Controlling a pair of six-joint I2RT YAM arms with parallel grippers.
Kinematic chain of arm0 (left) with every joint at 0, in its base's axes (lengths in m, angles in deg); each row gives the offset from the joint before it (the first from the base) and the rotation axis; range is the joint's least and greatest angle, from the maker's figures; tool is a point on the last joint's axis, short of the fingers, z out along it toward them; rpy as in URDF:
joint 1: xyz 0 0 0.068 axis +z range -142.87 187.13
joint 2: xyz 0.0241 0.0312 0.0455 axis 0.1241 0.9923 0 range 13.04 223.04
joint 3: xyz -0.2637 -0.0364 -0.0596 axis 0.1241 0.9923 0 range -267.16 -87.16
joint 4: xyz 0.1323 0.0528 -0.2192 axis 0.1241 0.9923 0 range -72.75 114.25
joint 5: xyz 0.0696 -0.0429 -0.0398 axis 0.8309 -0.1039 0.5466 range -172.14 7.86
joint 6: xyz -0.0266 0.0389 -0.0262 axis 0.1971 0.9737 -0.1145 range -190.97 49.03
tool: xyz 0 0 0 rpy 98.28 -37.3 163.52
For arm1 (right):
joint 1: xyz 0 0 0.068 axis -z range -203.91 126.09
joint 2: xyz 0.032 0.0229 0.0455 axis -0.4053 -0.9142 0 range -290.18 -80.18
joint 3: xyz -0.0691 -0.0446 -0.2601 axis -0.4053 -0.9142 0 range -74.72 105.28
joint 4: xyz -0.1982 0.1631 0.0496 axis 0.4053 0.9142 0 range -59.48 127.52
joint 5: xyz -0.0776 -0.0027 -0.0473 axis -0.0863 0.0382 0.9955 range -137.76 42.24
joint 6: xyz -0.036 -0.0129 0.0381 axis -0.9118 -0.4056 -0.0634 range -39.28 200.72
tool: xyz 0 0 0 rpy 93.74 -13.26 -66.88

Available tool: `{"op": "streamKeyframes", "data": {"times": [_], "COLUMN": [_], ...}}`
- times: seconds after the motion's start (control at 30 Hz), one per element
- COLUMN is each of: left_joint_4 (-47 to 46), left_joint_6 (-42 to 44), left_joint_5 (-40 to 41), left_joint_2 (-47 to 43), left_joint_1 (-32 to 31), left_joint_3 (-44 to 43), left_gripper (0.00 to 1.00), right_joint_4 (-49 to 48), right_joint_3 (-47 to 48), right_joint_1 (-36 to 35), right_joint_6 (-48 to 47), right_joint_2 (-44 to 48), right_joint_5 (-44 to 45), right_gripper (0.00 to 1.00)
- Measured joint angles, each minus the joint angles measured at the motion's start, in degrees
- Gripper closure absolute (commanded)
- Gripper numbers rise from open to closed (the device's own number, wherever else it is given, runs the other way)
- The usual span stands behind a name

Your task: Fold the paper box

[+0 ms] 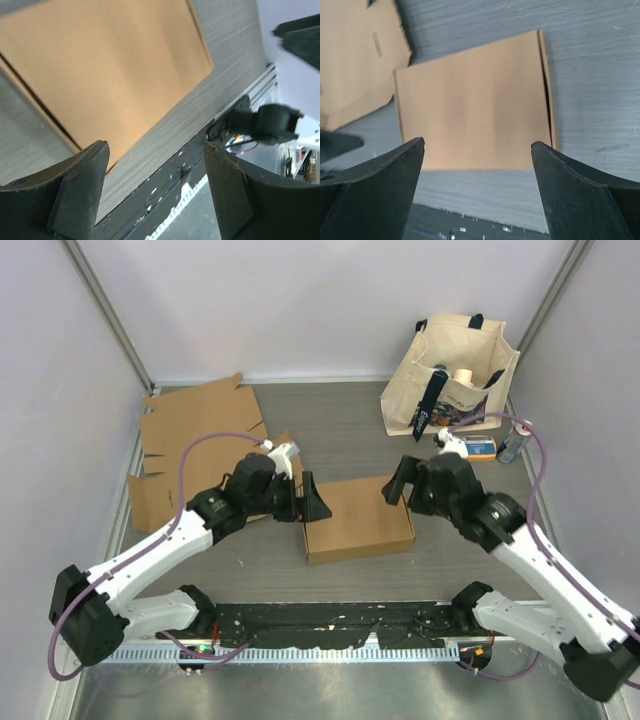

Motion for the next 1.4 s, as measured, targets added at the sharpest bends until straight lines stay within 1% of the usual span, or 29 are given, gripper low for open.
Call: {"op": "streamKeyframes", "data": {"times": [0.03,0.1,0.13,0.17,0.2,0.27,0.3,0.4,0.43,0.47,0.5,0.53,0.6,0.67,0.7,0.77,0.87,0.9,1.0,1.1,1.23,1.4], "left_joint_4": [0.4,1.5,1.6,1.7,2.1,2.3,2.4,2.6,2.4,2.0,1.6,1.0,-0.6,-2.4,-3.8,-6.4,-8.6,-9.0,-10.1,-11.8,-13.0,-12.4], "left_joint_6": [-0.1,-0.6,-1.1,-1.4,-1.7,-2.8,-3.4,-4.9,-5.2,-5.8,-6.1,-6.4,-7.0,-7.4,-7.5,-8.2,-9.0,-9.0,-10.0,-11.8,-13.9,-15.6], "left_joint_5": [0.2,1.2,2.1,2.8,3.8,5.5,6.2,9.2,10.0,10.8,11.4,11.6,11.5,11.0,10.6,9.3,7.4,7.2,5.8,3.8,0.9,-1.7], "left_joint_2": [1.4,5.4,7.4,9.4,11.3,13.9,14.4,14.2,13.9,13.4,13.0,13.0,14.6,18.2,20.7,24.4,27.5,28.7,34.1,41.4,53.2,65.1], "left_joint_1": [0.3,1.0,1.4,1.7,1.9,2.3,2.4,2.5,2.5,2.5,2.5,2.5,2.6,2.6,2.6,2.5,2.3,2.0,0.6,-2.2,-7.7,-11.7], "left_joint_3": [-2.4,-6.8,-7.9,-8.4,-8.5,-7.2,-6.0,-3.0,-2.3,-1.2,-0.4,0.0,0.0,-1.0,-1.7,-2.3,-4.7,-5.9,-11.0,-18.0,-32.2,-48.5], "left_gripper": [0.28,0.36,0.36,0.34,0.29,0.24,0.20,0.15,0.16,0.18,0.24,0.26,0.32,0.34,0.38,0.42,0.50,0.55,0.55,0.57,0.57,0.57], "right_joint_4": [-0.5,-3.1,-4.4,-5.9,-6.9,-7.6,-8.2,-10.6,-11.5,-12.2,-13.0,-13.7,-15.1,-16.4,-16.6,-16.8,-16.7,-16.4,-14.3,-12.4,-8.8,-6.2], "right_joint_3": [1.9,2.4,1.7,0.6,-0.5,-1.5,-1.7,-1.9,-2.0,-2.1,-2.3,-2.6,-3.7,-5.0,-5.5,-5.6,-5.6,-5.6,-5.6,-6.7,-7.5,-7.3], "right_joint_1": [1.6,6.4,8.9,11.3,13.3,15.6,16.2,16.7,16.9,17.0,17.0,17.1,17.6,18.2,18.5,19.1,20.3,20.8,23.2,28.4,39.5,48.7], "right_joint_6": [-0.4,-1.4,-2.2,-2.8,-3.6,-4.9,-5.7,-7.3,-7.8,-8.2,-8.5,-8.8,-9.1,-9.3,-9.3,-9.3,-9.0,-8.7,-7.3,-5.6,-3.8,-3.9], "right_joint_2": [-3.4,-8.3,-11.2,-13.8,-16.0,-19.7,-21.3,-24.3,-25.0,-25.6,-26.1,-26.5,-26.7,-26.7,-26.9,-27.5,-28.0,-28.0,-27.3,-24.3,-19.2,-14.7], "right_joint_5": [-0.4,-4.6,-7.2,-9.6,-11.4,-13.6,-14.6,-17.0,-17.5,-17.8,-18.1,-18.3,-18.4,-18.6,-18.6,-18.1,-16.3,-15.5,-9.7,-4.7,3.8,13.1], "right_gripper": [0.07,0.09,0.09,0.09,0.09,0.09,0.09,0.10,0.10,0.10,0.10,0.10,0.11,0.11,0.11,0.11,0.11,0.10,0.08,0.08,0.07,0.07]}}
